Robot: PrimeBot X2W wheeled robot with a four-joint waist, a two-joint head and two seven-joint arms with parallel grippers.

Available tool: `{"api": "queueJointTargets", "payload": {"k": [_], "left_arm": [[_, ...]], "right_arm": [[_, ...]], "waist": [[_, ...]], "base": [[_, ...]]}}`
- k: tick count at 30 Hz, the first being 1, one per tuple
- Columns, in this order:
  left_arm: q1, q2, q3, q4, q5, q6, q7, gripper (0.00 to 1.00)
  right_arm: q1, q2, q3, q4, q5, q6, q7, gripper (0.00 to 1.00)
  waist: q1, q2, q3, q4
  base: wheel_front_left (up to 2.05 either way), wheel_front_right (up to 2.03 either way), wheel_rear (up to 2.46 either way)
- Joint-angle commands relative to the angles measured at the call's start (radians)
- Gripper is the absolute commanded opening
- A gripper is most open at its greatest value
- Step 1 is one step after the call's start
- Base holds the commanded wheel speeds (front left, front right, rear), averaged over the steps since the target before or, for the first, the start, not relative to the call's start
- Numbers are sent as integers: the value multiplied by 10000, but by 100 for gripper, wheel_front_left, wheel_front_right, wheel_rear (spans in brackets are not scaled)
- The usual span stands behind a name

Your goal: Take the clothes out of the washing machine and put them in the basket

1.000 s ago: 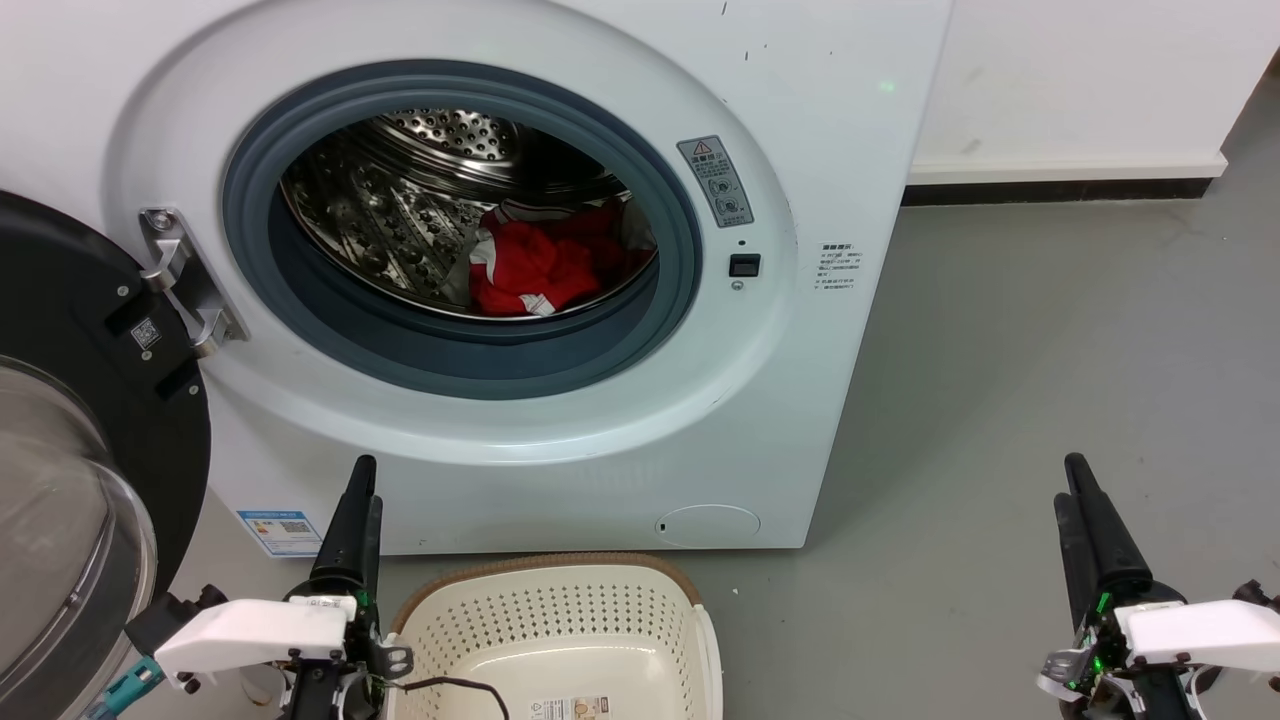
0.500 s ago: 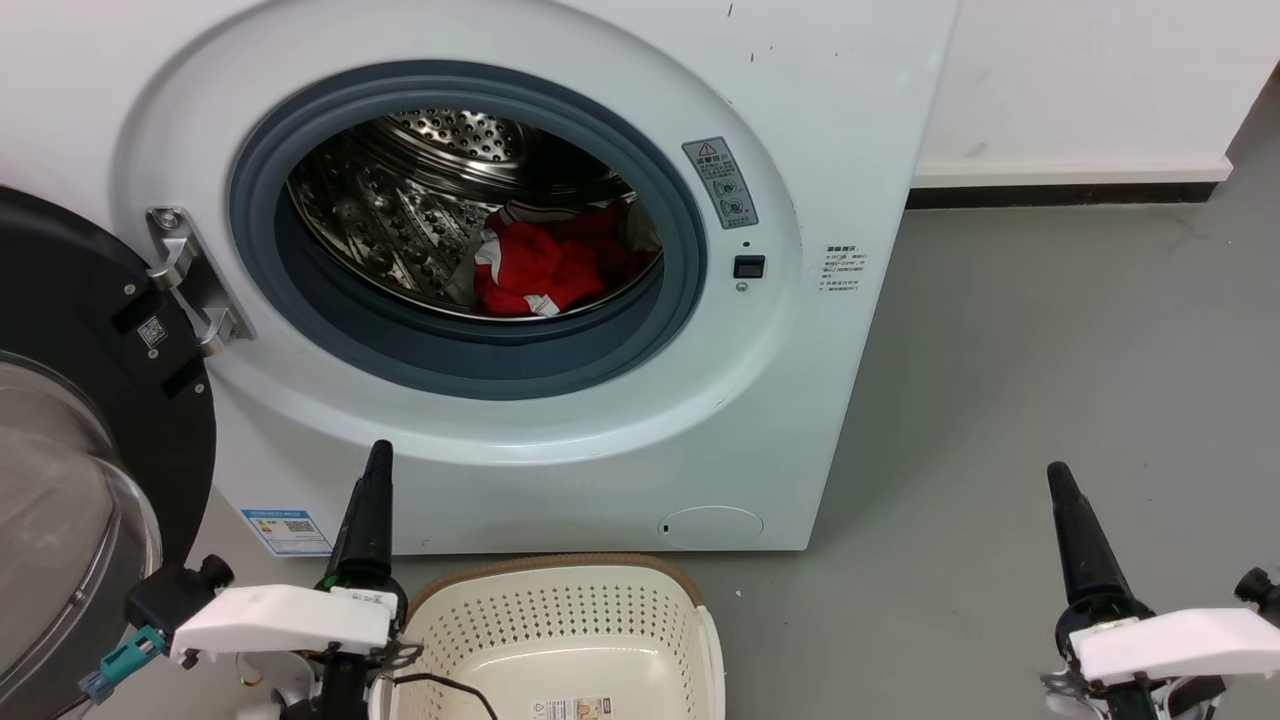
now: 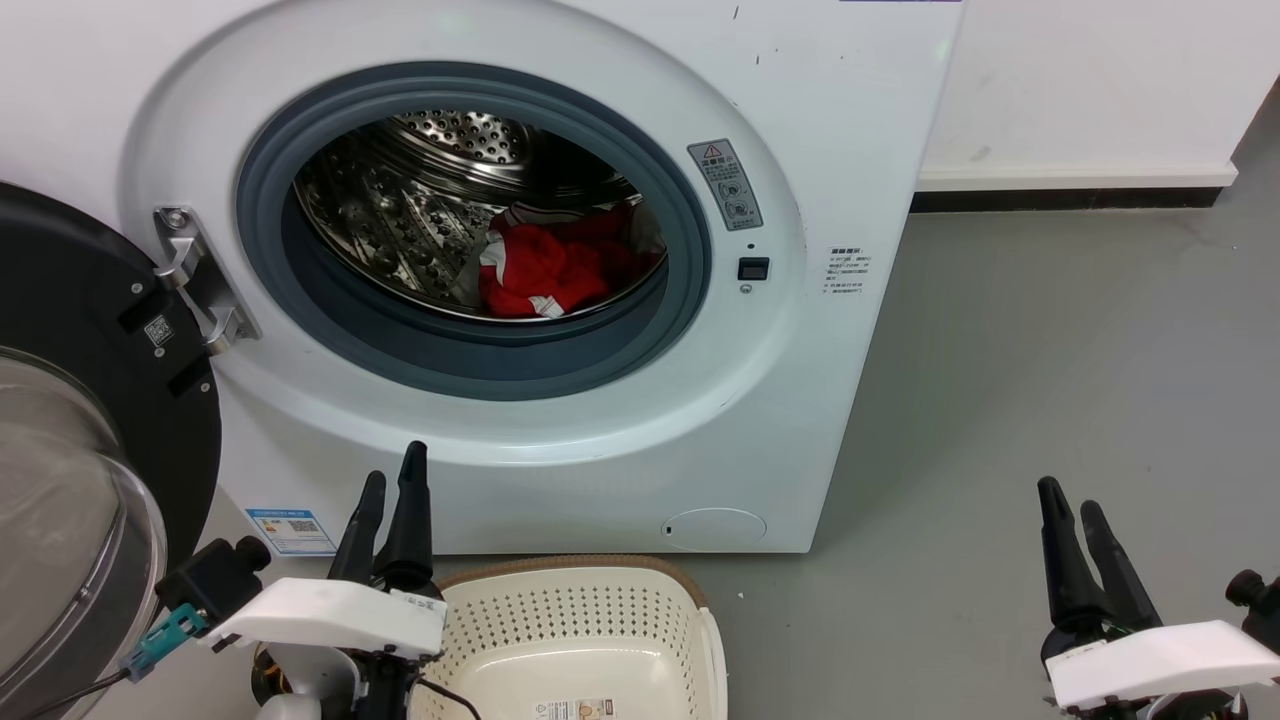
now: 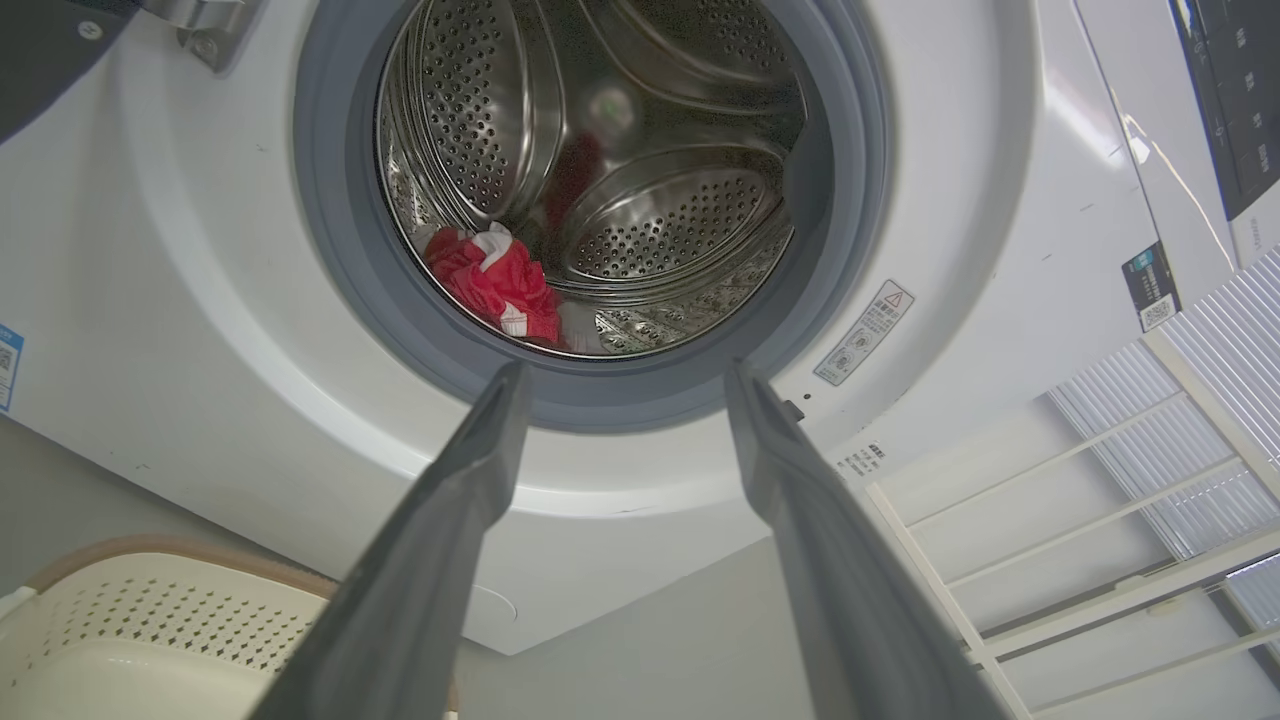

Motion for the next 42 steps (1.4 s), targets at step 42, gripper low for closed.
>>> {"api": "queueJointTargets", "payload": {"k": [42], "left_arm": [[65, 32, -754, 223, 6072, 772, -1258, 100]], "right_arm": [[798, 4, 99, -1137, -5669, 0, -517, 100]], "waist": [[0, 0, -95, 168]], "base": [[0, 0, 0]]}}
